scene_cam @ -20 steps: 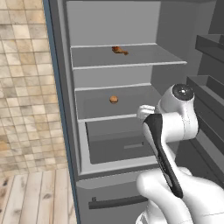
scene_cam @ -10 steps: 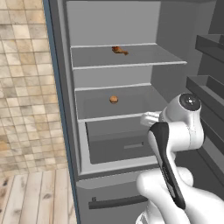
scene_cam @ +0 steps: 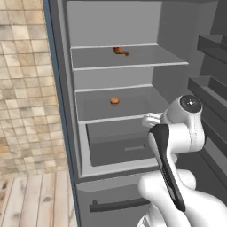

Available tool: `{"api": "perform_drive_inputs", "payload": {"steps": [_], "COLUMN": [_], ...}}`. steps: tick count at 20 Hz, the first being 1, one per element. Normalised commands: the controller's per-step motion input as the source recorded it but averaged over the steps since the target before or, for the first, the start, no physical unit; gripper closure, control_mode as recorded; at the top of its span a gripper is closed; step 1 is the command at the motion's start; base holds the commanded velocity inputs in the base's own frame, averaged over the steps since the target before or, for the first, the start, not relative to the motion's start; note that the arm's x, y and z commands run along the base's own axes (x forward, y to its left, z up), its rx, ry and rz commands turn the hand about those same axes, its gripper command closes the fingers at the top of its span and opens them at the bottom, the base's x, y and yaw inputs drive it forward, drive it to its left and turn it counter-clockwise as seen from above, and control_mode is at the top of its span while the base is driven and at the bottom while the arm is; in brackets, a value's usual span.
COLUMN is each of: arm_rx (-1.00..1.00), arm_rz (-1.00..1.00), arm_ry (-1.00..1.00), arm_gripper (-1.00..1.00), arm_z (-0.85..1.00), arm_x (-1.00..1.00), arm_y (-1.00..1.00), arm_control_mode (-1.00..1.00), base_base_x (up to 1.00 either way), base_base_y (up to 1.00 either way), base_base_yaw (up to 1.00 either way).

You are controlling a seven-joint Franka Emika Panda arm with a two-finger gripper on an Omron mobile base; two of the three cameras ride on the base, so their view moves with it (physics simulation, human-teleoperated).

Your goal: Pick up each tangerine from the fridge and place one tangerine on each plate on the dining counter.

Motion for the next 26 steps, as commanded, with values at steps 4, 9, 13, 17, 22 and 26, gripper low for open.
{"api": "perform_drive_inputs", "payload": {"steps": [4,9,13,17,22,26], "arm_rx": [0.00,0.00,0.00,0.00,0.00,0.00], "arm_rz": [0.00,0.00,0.00,0.00,0.00,0.00], "arm_ry": [0.00,0.00,0.00,0.00,0.00,0.00], "arm_gripper": [1.00,1.00,1.00,1.00,1.00,1.00], "arm_z": [0.00,0.00,0.00,0.00,0.00,0.00], "arm_x": [0.00,0.00,0.00,0.00,0.00,0.00], "arm_y": [0.00,0.00,0.00,0.00,0.00,0.00], "arm_control_mode": [1.00,1.00,1.00,1.00,1.00,1.00], "base_base_x": [-0.19,-0.33,-0.67,-0.78,-0.68,-0.70], "base_base_y": [0.39,0.53,0.21,0.05,0.22,0.32], "base_base_yaw": [-0.07,-0.09,-0.15,-0.30,-0.31,-0.32]}}
